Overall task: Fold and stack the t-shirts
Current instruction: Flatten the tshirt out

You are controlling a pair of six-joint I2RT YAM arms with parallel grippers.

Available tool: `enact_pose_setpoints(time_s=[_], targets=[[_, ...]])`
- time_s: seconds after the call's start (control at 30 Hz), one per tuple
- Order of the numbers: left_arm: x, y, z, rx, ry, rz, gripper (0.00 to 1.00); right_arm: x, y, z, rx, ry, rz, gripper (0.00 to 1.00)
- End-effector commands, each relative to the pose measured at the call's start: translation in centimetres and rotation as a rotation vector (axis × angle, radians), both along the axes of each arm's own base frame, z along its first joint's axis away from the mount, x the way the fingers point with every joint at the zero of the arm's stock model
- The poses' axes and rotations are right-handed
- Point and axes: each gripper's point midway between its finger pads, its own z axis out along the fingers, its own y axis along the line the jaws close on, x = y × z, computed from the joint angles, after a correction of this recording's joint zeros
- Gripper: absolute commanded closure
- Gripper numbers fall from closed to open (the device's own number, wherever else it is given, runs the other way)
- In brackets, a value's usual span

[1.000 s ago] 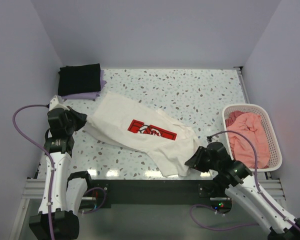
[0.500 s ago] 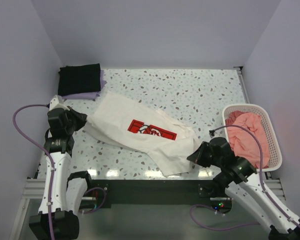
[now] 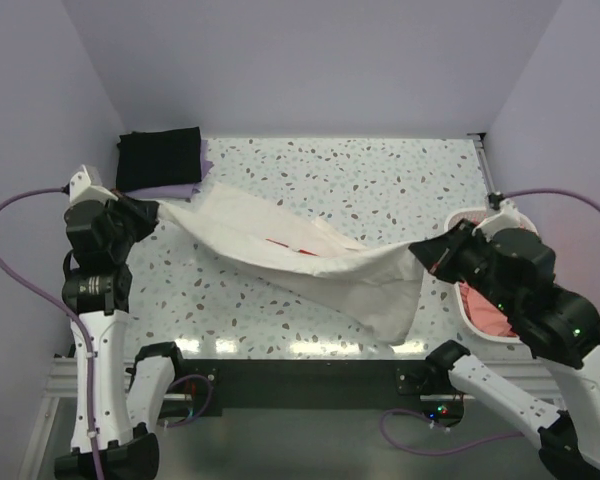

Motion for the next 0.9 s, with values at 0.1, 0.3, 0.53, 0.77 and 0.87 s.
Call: enact_pose_setpoints(time_s=[0.1,0.3,0.53,0.77,0.87], targets=[[-0.4,-1.4,11.3,0.006,-0.249,-0.067,1.00,3.4,-1.2,9.6,-0.105,-0.172,-0.073,1.00],[5.3,-2.4,12.1,-0.089,-0.257,-0.161,1.00,11.3,2.0,13.8,-0.190,-0.244,-0.105,1.00],[16.2,-1.8,10.1,-0.160,-0.218,-0.209,1.00,23.4,3.5,14.6,-0.067,-0.252,-0.055,1.00],[28.8,-3.3,10.8,-0.229,-0.300,-0.329,1.00,37.6,3.3,16.2,0.079,-0.411,-0.065,1.00],[32.4,-3.3,15.8,-0.238,-0.408,-0.378,1.00,38.0,1.2,23.2,0.122,-0.619,-0.122,1.00]])
